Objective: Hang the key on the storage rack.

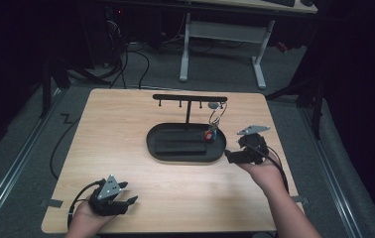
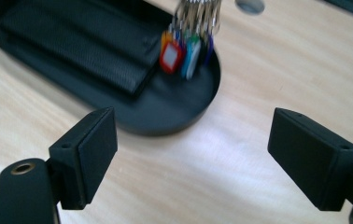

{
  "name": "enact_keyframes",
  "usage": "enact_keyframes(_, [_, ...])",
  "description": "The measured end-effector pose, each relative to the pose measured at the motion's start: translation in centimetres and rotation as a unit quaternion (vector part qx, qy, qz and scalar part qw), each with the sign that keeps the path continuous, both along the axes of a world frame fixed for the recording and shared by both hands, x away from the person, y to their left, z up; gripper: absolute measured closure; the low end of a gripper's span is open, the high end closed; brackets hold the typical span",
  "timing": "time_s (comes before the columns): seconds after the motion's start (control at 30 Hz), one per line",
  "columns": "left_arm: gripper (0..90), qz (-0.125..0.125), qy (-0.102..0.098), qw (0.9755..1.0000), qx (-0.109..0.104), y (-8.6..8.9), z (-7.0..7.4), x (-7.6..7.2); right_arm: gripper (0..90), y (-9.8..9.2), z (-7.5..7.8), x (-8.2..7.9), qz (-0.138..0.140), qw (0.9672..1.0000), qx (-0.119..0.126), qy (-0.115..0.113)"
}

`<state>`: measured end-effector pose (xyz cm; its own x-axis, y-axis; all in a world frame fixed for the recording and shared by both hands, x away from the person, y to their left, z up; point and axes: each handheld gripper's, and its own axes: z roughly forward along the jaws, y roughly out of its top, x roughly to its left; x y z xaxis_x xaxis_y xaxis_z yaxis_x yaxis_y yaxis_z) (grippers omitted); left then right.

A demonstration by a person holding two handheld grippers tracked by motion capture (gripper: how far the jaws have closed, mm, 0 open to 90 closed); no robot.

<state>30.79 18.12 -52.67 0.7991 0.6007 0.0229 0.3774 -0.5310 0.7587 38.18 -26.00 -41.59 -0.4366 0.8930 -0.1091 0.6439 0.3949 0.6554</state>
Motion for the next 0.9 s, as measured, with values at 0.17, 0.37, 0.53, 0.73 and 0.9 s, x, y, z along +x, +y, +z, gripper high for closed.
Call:
enact_keyframes(0.17, [37.7, 0.001, 0.001, 1.0, -0.004, 0.0, 0.0, -0.1, 14.4, -0.8, -2.9, -2.4, 0.001, 0.9997, 0.023, -0.008])
enact_keyframes(0.37, [37.0, 0.0, -0.001, 1.0, -0.002, -0.2, -0.1, -0.3, 14.4, -1.9, -5.8, -4.9, 0.002, 0.9969, 0.077, -0.017])
enact_keyframes(0.53, [36.9, -0.005, -0.008, 0.9999, -0.005, -0.6, 0.0, -0.5, 14.4, -2.0, -7.8, -7.0, 0.007, 0.9937, 0.107, -0.032])
enact_keyframes(0.73, [36.9, -0.012, -0.007, 0.9999, -0.007, -0.9, -0.1, -0.8, 13.4, -1.1, -10.3, -11.4, 0.012, 0.9897, 0.106, -0.096])
enact_keyframes(0.9, [36.8, -0.013, -0.009, 0.9998, -0.008, -1.3, -0.1, -0.8, 10.4, 0.0, -10.4, -12.7, 0.049, 0.9919, 0.088, -0.078])
